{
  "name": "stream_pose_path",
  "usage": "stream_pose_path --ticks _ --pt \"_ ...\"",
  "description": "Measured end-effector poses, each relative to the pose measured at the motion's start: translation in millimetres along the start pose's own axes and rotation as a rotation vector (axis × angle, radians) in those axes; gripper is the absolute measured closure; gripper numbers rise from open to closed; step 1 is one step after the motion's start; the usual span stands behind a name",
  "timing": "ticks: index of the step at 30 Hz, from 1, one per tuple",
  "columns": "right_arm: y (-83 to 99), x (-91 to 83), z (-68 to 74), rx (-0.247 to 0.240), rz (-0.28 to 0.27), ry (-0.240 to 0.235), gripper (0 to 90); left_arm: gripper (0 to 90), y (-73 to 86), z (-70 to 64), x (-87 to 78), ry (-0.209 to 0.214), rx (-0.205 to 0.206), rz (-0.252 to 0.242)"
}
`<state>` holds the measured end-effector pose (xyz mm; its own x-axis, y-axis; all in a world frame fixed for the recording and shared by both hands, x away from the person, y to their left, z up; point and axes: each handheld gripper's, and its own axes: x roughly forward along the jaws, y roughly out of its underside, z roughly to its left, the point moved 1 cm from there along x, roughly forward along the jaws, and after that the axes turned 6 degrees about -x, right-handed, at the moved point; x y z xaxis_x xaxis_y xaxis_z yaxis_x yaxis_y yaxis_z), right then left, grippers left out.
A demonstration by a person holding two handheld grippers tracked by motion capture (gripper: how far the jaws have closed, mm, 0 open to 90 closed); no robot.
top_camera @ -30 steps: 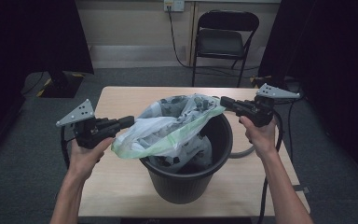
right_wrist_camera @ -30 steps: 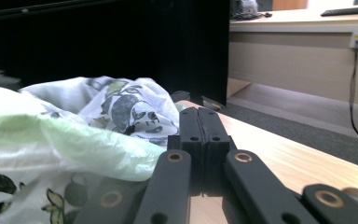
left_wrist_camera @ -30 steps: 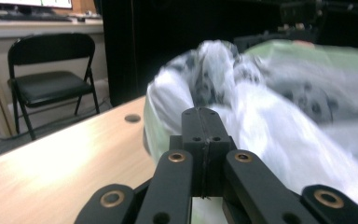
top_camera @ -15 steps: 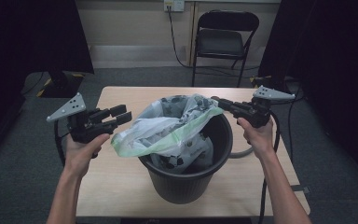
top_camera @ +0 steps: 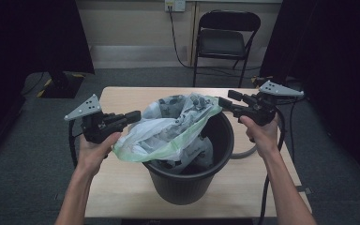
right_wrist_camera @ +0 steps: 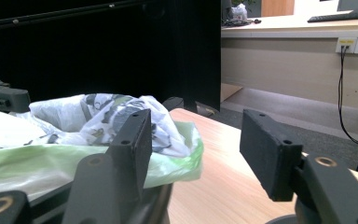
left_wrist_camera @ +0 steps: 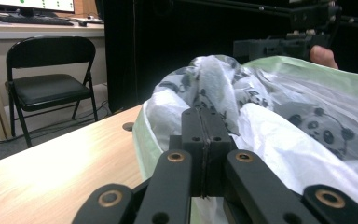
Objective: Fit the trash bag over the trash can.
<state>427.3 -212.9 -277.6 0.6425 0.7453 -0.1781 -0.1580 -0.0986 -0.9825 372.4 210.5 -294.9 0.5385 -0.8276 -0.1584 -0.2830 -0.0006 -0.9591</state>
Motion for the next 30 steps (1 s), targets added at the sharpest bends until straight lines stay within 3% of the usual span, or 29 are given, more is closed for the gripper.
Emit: stream_pose_path --ticks 8,11,13,16,20,22,25,30 --pt "-4.7 7.9 6.8 0.008 0.01 -0.054 39.6 89.9 5.3 -20.6 -17.0 0.057 0.038 0.022" --pt "-7.4 11.5 7.7 0.013 0.01 -0.072 39.8 79.5 1.9 -19.5 -20.0 0.056 0.039 -0.023" --pt "-8.0 12.6 8.5 0.016 0.008 -0.079 39.8 70.2 -2.9 -12.8 -17.4 0.064 -0.004 -0.076" --pt "-8.2 15.0 9.6 0.02 0.017 -0.088 40.5 62.6 -6.5 -1.3 -3.7 0.017 -0.023 -0.047" --pt "-9.9 21.4 10.5 0.024 0.033 -0.105 40.6 59.9 -0.2 0.8 12.8 0.006 -0.032 -0.03" --pt "-10.8 25.4 10.9 0.022 0.047 -0.112 40.5 58.6 2.8 -1.5 15.2 -0.03 -0.02 -0.028" --pt "-12.3 31.8 11.6 0.023 0.063 -0.114 40.0 59.3 4.9 -3.5 14.6 -0.049 -0.02 -0.024" --pt "-12.8 39.4 13.1 0.028 0.099 -0.1 39.7 60.4 6.9 -3.8 12.1 -0.047 -0.014 -0.014"
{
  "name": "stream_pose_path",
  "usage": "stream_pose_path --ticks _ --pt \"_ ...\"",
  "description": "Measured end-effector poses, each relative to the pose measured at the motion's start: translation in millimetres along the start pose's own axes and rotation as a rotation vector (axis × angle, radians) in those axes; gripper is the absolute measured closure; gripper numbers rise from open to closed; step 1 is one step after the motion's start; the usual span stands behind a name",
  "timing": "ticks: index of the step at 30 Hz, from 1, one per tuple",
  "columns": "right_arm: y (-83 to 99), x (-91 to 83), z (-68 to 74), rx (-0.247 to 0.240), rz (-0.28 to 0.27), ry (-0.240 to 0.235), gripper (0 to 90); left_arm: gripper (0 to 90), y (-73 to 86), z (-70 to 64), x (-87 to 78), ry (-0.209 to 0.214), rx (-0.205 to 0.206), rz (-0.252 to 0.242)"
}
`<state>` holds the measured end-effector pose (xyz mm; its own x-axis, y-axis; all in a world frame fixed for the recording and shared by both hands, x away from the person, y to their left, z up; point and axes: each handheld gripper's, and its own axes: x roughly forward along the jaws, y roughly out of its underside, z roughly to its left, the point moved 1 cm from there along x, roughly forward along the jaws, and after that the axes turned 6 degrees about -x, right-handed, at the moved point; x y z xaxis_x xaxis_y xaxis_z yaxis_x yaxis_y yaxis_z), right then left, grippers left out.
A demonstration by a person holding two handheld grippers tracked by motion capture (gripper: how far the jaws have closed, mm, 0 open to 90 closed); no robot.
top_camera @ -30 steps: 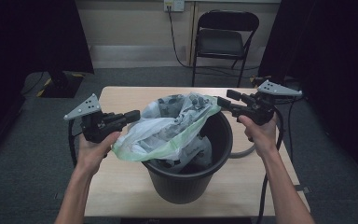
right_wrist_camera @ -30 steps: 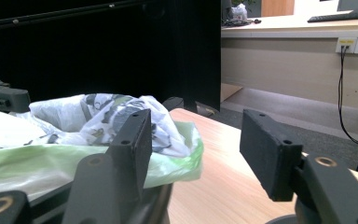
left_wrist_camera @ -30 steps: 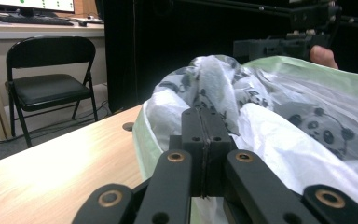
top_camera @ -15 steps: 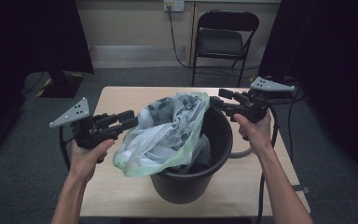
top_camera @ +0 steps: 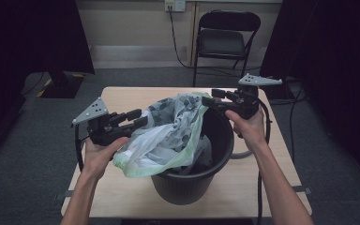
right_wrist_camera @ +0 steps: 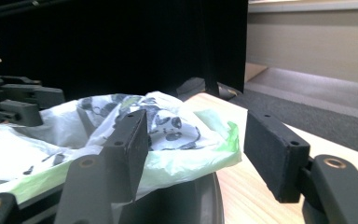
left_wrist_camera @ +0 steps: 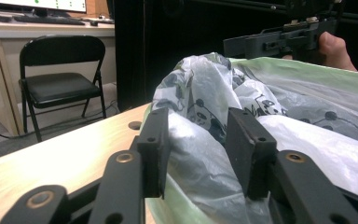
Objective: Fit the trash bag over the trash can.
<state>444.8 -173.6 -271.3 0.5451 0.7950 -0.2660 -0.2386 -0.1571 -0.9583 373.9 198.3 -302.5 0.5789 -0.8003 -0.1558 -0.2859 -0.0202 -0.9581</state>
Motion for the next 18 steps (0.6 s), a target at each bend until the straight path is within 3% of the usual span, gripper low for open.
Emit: stream_pose_path --ticks 4,5,8,10,12,18 --pt "2.3 5.4 -0.7 -0.002 0.035 0.01 40.4 60.7 1.0 -0.2 -2.4 0.008 -0.005 -0.006" --pt "3.3 6.0 -0.7 -0.005 0.046 0.013 44.0 60.7 1.0 -0.1 -3.3 0.01 -0.001 -0.004" --pt "4.1 4.3 0.0 -0.022 0.042 -0.004 59.7 62.8 1.2 -0.3 -5.8 0.012 -0.001 -0.006" --pt "2.6 2.1 2.3 -0.042 0.033 -0.009 78.4 65.3 1.5 -0.1 -7.4 0.01 -0.007 -0.01" --pt "1.5 1.2 4.0 -0.053 0.032 -0.028 89.1 66.1 1.9 -0.5 -8.3 0.013 -0.011 -0.016" --pt "1.9 -4.2 5.6 -0.075 0.031 0.003 90.0 66.6 2.5 0.3 -10.1 0.028 -0.015 -0.021"
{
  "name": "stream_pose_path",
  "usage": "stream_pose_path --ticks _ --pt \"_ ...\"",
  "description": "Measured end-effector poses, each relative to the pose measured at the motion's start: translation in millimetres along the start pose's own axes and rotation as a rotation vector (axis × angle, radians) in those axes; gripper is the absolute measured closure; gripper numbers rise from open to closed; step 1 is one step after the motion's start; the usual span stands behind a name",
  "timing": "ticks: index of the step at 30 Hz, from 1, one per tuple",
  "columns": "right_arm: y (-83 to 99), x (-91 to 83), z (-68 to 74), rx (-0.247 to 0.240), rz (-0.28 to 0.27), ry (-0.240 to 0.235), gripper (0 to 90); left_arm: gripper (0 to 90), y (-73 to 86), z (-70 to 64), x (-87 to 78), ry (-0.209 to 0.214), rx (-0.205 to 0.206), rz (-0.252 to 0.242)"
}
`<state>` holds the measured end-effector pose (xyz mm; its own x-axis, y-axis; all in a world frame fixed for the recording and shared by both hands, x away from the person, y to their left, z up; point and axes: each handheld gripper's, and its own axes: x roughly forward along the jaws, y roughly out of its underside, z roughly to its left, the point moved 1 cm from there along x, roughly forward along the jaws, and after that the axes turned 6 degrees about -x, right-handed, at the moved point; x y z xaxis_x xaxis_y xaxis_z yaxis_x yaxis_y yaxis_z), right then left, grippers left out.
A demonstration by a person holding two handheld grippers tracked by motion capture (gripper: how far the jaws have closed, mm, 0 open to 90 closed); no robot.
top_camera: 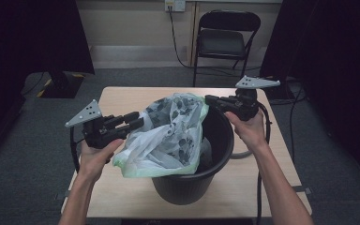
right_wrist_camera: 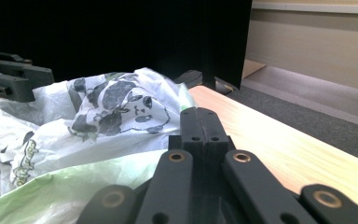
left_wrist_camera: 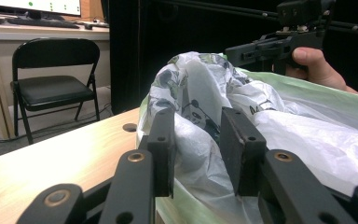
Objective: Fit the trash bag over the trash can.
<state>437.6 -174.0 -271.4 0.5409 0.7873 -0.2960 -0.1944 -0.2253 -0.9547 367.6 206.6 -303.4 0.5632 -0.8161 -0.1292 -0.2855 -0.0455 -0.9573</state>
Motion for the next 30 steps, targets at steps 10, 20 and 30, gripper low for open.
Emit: stream_pose_path --ticks 10,20,30 --pt "14.1 -17.6 -11.6 0.021 -0.012 0.084 90.0 69.3 -0.3 -1.7 -1.0 0.015 0.008 0.004" --pt "41.1 -10.4 -32.4 0.102 -0.001 0.057 90.0 69.8 -0.7 -0.9 -0.2 0.018 0.014 0.008" --pt "38.7 -11.3 -32.5 0.106 -0.028 0.103 66.9 70.9 -0.1 -8.7 -7.5 -0.003 0.052 0.013"
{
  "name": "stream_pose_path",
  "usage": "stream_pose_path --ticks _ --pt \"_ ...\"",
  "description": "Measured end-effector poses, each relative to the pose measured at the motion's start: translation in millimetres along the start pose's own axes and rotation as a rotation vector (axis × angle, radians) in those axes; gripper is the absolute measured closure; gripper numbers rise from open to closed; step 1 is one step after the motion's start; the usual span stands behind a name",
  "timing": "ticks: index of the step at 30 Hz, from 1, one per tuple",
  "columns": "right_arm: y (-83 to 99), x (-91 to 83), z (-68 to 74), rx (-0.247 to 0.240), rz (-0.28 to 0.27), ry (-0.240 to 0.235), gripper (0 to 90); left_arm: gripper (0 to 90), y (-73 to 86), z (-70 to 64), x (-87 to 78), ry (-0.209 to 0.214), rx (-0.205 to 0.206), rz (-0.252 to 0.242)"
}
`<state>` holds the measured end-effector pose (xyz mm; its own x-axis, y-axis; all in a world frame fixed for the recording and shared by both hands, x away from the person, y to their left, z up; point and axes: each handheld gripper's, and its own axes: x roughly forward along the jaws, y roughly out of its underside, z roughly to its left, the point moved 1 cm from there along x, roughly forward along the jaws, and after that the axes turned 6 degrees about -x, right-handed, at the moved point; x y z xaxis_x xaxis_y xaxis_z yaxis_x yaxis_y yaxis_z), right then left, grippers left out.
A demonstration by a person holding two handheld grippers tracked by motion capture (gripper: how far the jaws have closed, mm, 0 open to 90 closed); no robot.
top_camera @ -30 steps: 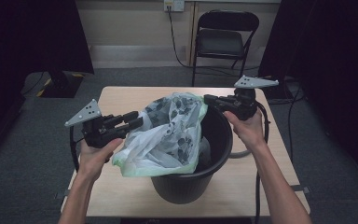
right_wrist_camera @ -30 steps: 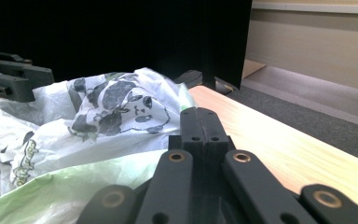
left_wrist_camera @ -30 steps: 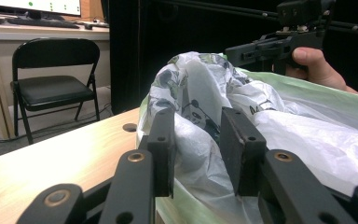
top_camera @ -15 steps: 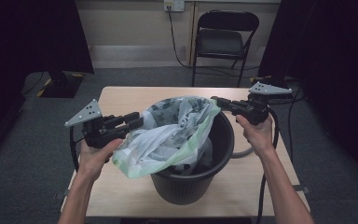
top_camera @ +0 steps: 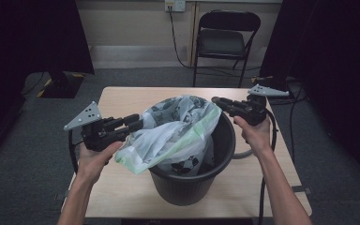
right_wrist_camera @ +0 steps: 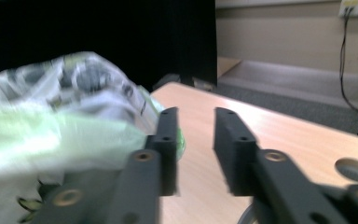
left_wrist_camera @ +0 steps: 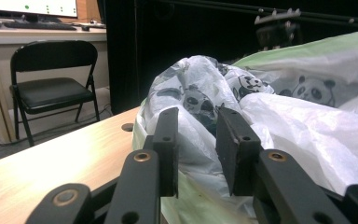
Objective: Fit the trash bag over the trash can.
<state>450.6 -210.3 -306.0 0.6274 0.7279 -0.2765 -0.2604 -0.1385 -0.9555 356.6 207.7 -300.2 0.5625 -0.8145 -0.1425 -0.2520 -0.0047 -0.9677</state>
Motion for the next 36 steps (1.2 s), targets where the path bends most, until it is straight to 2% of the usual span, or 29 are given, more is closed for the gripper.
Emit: stream_pose_path --ticks 1,2,4,6,9,14,19,20,23,29,30,35,36 --pt "-4.9 -4.6 0.3 0.003 -0.017 0.016 60.3 73.8 -0.2 -1.5 -1.7 -0.007 0.007 -0.005" --pt "-8.8 -8.4 1.5 0.003 -0.028 0.026 59.4 77.3 -0.3 -2.3 -2.8 -0.014 0.014 -0.004" --pt "-15.4 -15.5 5.7 -0.007 -0.053 0.012 55.2 80.2 -0.4 -4.5 -5.0 -0.015 0.028 -0.003" --pt "-19.4 -19.2 11.1 -0.02 -0.06 -0.013 51.9 87.8 -0.3 -6.6 -6.7 -0.002 0.033 -0.006" --pt "-25.5 -20.1 23.0 -0.036 -0.061 -0.057 46.9 87.6 -0.8 -10.3 -5.9 0.015 0.042 0.005" --pt "-33.7 -13.7 32.3 -0.045 -0.054 -0.089 42.1 84.2 -1.1 -15.4 -1.8 0.021 0.056 0.018" --pt "-31.4 -7.6 33.5 -0.061 0.022 -0.094 41.4 80.6 -1.4 -13.9 -1.0 0.017 0.052 0.013" --pt "-31.0 -7.3 33.4 -0.061 0.033 -0.086 42.7 80.4 -1.5 -13.2 -0.9 0.014 0.049 0.012" --pt "-29.5 -6.6 32.4 -0.069 0.064 -0.098 50.6 78.6 -1.6 -11.9 -1.3 0.013 0.044 0.011" --pt "-25.9 -8.5 30.3 -0.097 0.1 -0.098 74.6 77.3 -1.4 -9.2 -2.7 -0.005 0.036 0.0" --pt "-24.0 -8.8 29.5 -0.095 0.101 -0.104 77.7 76.9 -1.4 -9.0 -2.9 -0.007 0.037 0.0" --pt "-22.7 -13.6 28.1 -0.078 0.06 -0.101 81.9 76.8 -1.1 -8.7 -3.7 -0.008 0.04 0.0" --pt "-22.8 -15.6 27.6 -0.077 0.047 -0.101 87.8 76.8 -1.1 -8.5 -3.9 -0.007 0.039 0.001"
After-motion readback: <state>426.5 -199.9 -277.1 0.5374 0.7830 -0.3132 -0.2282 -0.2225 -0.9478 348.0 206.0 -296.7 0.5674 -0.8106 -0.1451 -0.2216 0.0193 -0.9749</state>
